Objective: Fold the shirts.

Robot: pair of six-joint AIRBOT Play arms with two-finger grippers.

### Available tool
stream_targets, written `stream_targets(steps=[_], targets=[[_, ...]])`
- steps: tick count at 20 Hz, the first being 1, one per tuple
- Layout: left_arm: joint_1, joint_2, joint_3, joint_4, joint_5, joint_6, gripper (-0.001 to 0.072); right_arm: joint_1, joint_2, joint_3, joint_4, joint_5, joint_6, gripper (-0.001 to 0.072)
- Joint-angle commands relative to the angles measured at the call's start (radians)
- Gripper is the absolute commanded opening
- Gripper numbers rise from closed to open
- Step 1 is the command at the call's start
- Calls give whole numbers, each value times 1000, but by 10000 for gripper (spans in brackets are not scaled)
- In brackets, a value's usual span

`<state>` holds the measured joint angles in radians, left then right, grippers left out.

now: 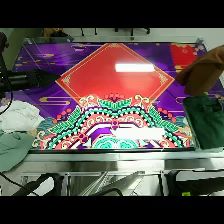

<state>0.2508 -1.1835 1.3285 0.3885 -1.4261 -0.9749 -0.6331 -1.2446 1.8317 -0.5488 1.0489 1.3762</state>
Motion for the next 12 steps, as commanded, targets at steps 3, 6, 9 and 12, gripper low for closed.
stream_targets(steps=[3,6,9,12], targets=[[1,-1,0,1,-16,-2,15,-114,12,0,-159,69,267,23],[1,-1,0,1,-24,-2,15,-114,53,0,-338,205,431,23],[1,-1,0,5,-50,-2,15,-140,151,-3,-692,499,626,22],[1,-1,0,8,-77,-2,15,-243,180,-14,-698,645,649,22]])
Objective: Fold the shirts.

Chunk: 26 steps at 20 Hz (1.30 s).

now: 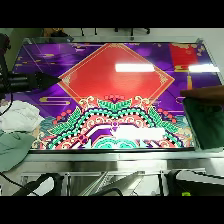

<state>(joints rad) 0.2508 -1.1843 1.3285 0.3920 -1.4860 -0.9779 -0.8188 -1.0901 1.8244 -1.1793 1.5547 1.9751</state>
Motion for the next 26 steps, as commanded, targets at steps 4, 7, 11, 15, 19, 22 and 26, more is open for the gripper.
stream_targets(steps=[4,7,11,15,19,22,26], targets=[[1,0,0,8,-26,2,15,-213,70,-90,-67,246,35,23],[1,0,0,8,-26,2,15,-234,94,-237,-120,234,-15,23],[1,0,0,9,-31,2,16,-233,135,-555,-164,52,-68,24],[1,0,0,8,-31,1,16,-233,92,-659,-183,7,-196,668],[1,0,0,-3,0,1,16,-211,84,-375,-65,-31,-196,656],[1,0,0,-3,47,0,16,-180,85,-196,5,-40,-196,656],[1,2,0,-5,50,-42,16,-113,105,-143,263,-96,-221,192]])
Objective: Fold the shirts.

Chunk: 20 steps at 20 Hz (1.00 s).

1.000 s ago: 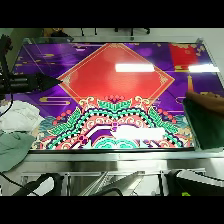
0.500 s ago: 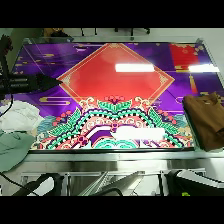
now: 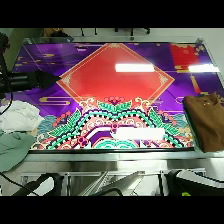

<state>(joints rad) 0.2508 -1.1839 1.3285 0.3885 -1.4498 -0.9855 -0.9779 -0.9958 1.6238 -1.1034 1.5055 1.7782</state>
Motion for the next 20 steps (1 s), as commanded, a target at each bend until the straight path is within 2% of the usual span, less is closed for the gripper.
stream_targets(steps=[1,3,4,5,9,12,13,16,20], targets=[[1,7,0,0,9,-41,15,97,13,58,229,-63,-54,91],[1,31,-1,8,11,-30,13,233,12,50,225,-68,-90,85],[-2,54,-8,19,5,-29,12,326,15,24,216,-69,-124,24],[-10,91,-44,18,7,-29,12,422,27,-21,193,-76,-137,24],[-106,326,-380,48,47,-30,12,889,184,-424,14,-219,-179,24],[-211,492,-645,63,135,-56,13,1149,309,-724,11,-380,-163,24],[-238,528,-698,63,164,-58,13,1196,325,-780,11,-428,-163,24],[-287,594,-782,63,213,-82,14,1241,311,-815,15,-439,-171,24],[-277,636,-808,61,221,-82,16,1243,308,-815,26,-363,-159,24]])
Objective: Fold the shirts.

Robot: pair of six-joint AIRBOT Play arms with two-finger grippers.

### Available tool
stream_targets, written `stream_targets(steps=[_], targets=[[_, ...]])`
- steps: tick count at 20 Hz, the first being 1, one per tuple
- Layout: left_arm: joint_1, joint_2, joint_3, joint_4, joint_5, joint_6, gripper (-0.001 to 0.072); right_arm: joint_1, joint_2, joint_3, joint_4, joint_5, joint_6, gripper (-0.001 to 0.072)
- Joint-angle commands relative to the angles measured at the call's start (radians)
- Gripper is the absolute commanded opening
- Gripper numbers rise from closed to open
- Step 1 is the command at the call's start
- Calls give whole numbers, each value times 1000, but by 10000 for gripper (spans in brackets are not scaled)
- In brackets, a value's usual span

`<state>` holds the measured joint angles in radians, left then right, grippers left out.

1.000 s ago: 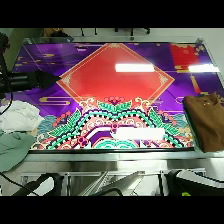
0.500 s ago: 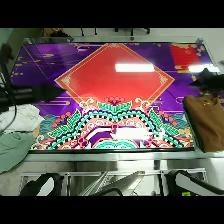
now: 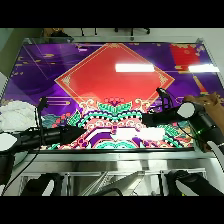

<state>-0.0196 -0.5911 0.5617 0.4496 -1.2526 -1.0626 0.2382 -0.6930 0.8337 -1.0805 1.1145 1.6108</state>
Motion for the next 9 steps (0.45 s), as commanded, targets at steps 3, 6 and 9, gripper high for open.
stream_targets(steps=[3,6,9], targets=[[0,73,-42,0,25,-5,16,27,5,-25,3,30,9,24],[0,80,-42,0,24,-5,16,27,5,-25,3,30,9,24],[0,80,-42,0,23,-5,16,27,5,-25,3,30,9,24]])
